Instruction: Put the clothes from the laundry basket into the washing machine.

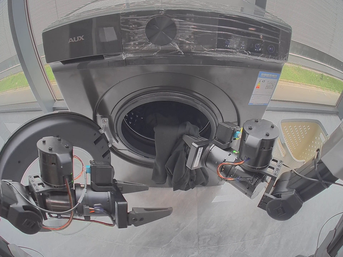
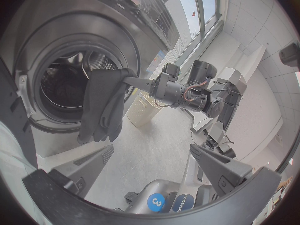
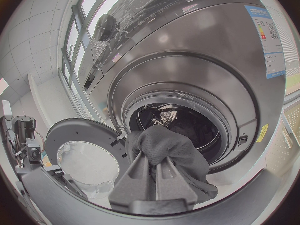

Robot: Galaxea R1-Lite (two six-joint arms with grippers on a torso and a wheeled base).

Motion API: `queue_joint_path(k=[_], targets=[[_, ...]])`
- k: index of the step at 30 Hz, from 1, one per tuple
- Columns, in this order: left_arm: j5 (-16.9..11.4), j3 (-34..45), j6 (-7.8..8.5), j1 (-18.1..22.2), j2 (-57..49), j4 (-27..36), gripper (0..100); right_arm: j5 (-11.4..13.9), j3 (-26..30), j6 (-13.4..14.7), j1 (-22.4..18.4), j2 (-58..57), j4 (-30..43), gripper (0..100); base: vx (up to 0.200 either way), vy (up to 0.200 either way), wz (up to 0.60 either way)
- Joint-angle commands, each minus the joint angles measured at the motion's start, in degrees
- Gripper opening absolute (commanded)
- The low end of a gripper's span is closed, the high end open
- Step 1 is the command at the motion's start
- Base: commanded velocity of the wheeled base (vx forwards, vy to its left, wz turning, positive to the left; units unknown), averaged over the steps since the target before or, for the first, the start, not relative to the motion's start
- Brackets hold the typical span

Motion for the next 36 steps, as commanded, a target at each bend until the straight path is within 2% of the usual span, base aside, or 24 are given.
queue_joint_path(k=[1, 4, 10, 20, 28, 33, 36], targets=[[0.05, -2.68, -0.43, -0.77, 5.54, -0.23, 100, -0.05, 0.51, -0.05, 0.02, -0.71, -0.04, 0, 0.000, 0.000, 0.00], [0.67, -4.09, -0.87, -0.85, 8.62, -0.31, 100, -0.05, 0.86, -0.05, -0.07, -1.15, -0.04, 0, 0.000, 0.000, 0.00], [5.06, -6.46, -0.43, -1.29, 14.95, -0.49, 100, -0.05, 1.03, -0.05, 0.02, -1.59, -0.04, 0, 0.000, 0.000, 0.00], [5.68, -11.47, -1.49, -2.00, 20.84, -0.66, 100, -0.05, 1.65, -0.05, 0.37, -1.94, -0.13, 0, 0.000, 0.000, 0.00], [7.79, -13.49, -1.84, -1.64, 26.64, -6.73, 100, -0.05, 2.35, -0.05, 0.45, -2.11, -0.13, 0, 0.000, 0.000, 0.00], [11.57, -16.13, -1.66, -1.91, 30.86, -9.63, 100, -0.05, 2.44, -0.05, 0.54, -2.11, -0.13, 0, 0.000, 0.000, 0.00], [11.92, -16.83, -1.84, -2.00, 31.47, -10.77, 100, -0.05, 2.44, -0.14, 0.54, -2.11, -0.13, 0, 0.000, 0.000, 0.00]])
